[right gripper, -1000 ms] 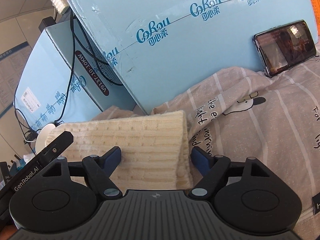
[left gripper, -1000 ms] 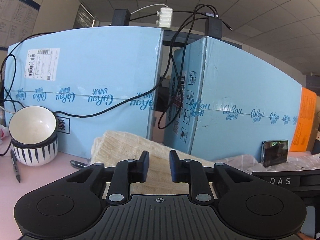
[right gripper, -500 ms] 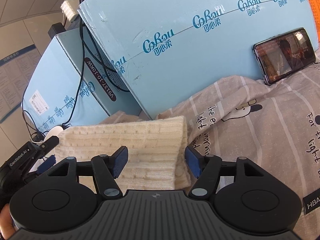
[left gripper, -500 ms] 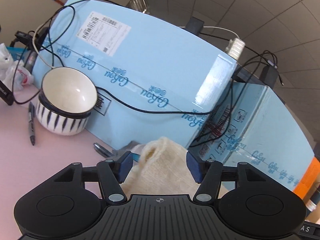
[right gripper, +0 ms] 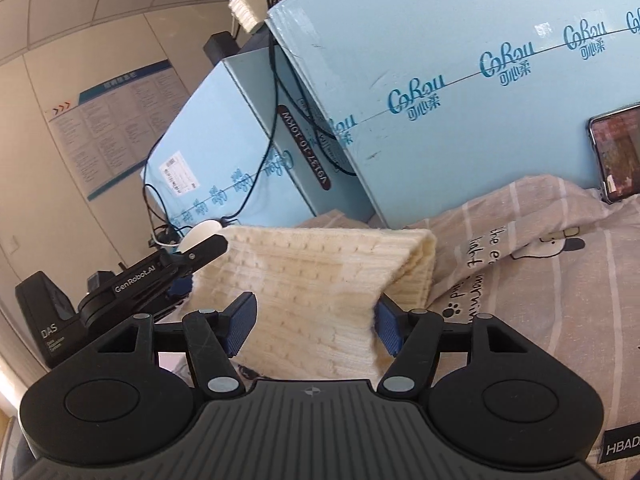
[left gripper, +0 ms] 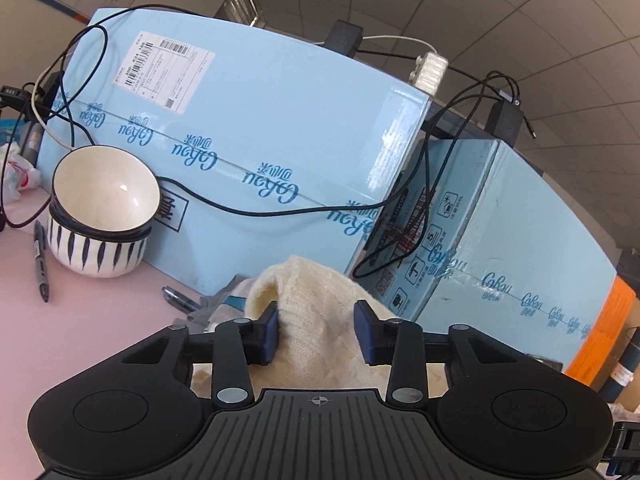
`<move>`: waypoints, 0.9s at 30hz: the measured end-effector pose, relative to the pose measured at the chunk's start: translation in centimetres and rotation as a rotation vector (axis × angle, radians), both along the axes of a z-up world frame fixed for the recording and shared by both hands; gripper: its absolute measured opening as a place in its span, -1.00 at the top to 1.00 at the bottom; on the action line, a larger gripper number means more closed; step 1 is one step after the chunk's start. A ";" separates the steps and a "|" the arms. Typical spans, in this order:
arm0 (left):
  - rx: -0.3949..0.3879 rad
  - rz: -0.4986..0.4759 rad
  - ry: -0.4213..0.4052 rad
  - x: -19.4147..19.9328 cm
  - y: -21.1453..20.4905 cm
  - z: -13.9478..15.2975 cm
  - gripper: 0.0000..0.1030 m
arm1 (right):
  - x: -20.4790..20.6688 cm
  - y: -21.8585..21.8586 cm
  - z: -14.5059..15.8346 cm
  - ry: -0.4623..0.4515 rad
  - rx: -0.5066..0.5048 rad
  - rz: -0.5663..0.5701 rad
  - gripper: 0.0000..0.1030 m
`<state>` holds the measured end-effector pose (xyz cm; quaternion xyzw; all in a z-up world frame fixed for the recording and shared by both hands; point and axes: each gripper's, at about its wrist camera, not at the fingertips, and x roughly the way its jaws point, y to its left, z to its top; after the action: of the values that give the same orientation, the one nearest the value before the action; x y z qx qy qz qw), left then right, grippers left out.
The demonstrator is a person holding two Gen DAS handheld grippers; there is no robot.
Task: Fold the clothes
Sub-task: 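Close the left gripper on the sweater edge while the right gripper grasps nearby, then lift the sweater with both grippers and pull it onto the open sheet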
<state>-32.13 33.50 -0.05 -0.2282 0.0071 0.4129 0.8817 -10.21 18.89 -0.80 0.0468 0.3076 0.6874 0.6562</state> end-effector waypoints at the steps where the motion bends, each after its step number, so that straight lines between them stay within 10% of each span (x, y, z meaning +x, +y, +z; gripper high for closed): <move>1: 0.003 0.002 0.001 0.0 0.0 0.0 0.38 | 0.1 0.3 -0.1 -0.011 -0.011 -0.018 -0.19; 6: 0.046 0.019 0.027 0.4 -0.6 0.2 0.43 | 0.7 2.0 -0.5 -0.019 -0.053 -0.105 -0.14; 13: 0.046 0.035 0.058 0.7 -0.7 0.1 0.45 | 0.8 2.7 -0.2 -0.047 -0.057 -0.174 0.72; 15: 0.065 0.035 0.050 0.6 -1.0 0.3 0.72 | 0.4 2.0 0.7 -0.064 -0.017 -0.166 0.76; 27: 0.342 -0.112 -0.172 -0.8 -8.8 4.2 0.80 | 1.5 -3.7 8.7 -0.143 0.247 -0.179 0.82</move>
<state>-32.96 24.72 4.11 -0.1090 -0.1257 0.3374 0.9265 -8.71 15.17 7.95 0.1054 0.1678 0.6605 0.7242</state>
